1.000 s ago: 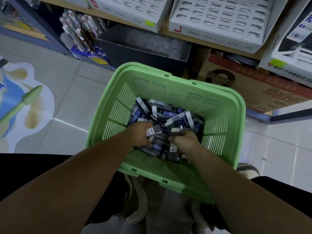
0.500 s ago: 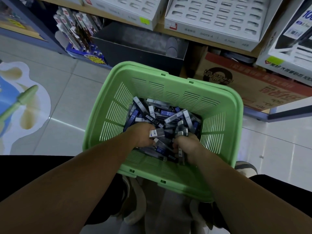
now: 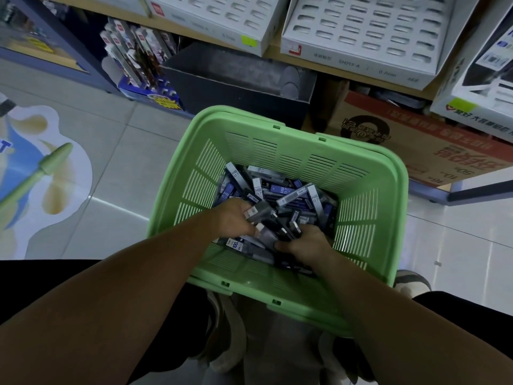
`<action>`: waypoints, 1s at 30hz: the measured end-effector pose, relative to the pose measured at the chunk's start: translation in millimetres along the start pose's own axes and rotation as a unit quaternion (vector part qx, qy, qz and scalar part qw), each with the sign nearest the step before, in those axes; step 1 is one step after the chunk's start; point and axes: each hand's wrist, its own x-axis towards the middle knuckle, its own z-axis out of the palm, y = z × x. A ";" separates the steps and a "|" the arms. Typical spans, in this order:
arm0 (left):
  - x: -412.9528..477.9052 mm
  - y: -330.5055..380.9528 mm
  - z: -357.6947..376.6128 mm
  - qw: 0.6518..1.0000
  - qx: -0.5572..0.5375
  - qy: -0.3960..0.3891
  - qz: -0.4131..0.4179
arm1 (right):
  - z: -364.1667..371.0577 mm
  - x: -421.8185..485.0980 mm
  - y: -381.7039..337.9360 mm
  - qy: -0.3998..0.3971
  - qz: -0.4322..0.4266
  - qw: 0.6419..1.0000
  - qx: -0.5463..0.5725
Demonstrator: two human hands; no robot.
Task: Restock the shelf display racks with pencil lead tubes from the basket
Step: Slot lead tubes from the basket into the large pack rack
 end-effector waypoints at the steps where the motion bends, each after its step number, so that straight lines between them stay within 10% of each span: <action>1: -0.6 1.3 -5.9 1.000 -0.031 0.002 -0.002 | -0.2 -0.3 -2.5 -0.006 0.004 1.000 0.020; 16: -31.2 44.5 -18.8 0.916 -0.395 0.073 -0.021 | -19.5 -32.8 -39.7 -0.031 0.006 0.985 0.168; 30: -111.1 107.2 -63.0 0.924 -0.376 0.009 0.070 | -56.8 -108.0 -115.4 -0.062 -0.075 0.993 0.066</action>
